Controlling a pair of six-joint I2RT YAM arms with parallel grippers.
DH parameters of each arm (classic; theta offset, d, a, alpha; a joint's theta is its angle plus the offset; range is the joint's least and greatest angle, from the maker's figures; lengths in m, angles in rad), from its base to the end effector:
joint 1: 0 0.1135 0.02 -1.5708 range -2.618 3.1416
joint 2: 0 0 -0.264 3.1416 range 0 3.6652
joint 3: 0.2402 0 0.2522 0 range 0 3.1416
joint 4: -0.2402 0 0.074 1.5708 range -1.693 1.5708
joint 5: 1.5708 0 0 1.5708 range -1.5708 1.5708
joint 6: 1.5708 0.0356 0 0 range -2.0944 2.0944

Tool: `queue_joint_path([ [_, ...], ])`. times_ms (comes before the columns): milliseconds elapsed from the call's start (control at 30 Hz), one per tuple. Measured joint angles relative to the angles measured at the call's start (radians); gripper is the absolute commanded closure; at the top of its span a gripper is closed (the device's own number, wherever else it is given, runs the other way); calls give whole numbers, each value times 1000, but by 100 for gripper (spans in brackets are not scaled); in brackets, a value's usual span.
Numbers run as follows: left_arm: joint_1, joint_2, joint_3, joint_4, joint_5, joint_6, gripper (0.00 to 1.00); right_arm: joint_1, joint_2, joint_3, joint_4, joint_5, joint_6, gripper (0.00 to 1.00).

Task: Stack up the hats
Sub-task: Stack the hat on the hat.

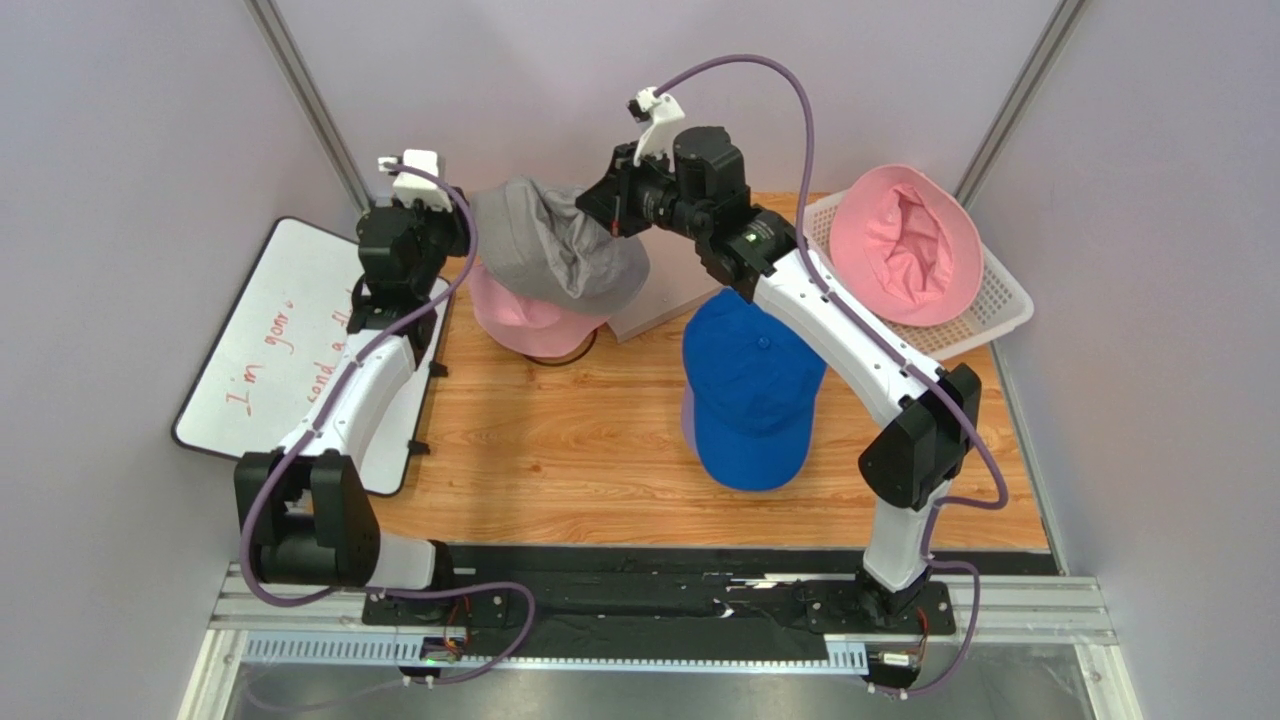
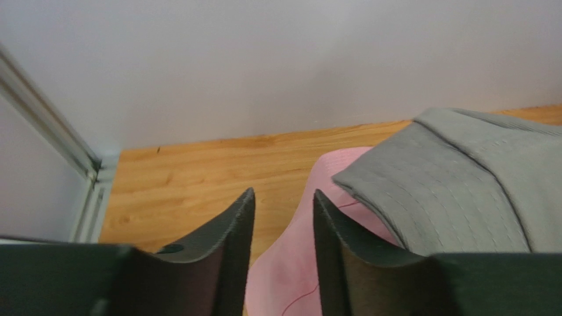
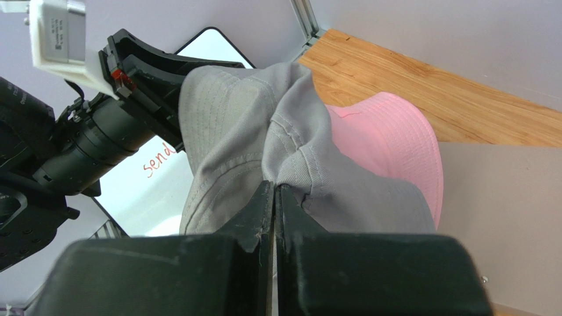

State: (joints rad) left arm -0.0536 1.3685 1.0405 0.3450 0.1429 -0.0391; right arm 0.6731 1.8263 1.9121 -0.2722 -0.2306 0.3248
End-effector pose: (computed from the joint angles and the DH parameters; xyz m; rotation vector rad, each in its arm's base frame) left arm 0.3267 -0.0226 0.3519 0.1243 1.5519 -0.1842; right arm 0.3330 0.2759 0.4296 -0.4923 1.7796 0.9160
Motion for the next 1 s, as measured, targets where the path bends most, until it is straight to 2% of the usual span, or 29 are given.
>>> queue_joint_path([
  [67,25,17,12,-35,-27,-35,25,0,34,35,-3,-5,0,100],
  [267,50,-11,-23,-143,-97,-148,22,13,148,147,-13,-7,0,100],
  [467,61,-153,-119,-285,-107,-253,20,22,188,172,-26,-7,4,100],
  [500,66,-187,-140,-311,-107,-273,9,23,188,172,-26,-7,5,100],
  [567,76,-246,-172,-366,-106,-306,1,26,188,176,-26,-6,8,100],
  [833,106,-380,-247,-521,-63,-409,0,40,205,251,-27,-10,16,100],
  [1000,158,-492,-328,-441,94,-491,8,55,205,247,-30,-10,16,100],
])
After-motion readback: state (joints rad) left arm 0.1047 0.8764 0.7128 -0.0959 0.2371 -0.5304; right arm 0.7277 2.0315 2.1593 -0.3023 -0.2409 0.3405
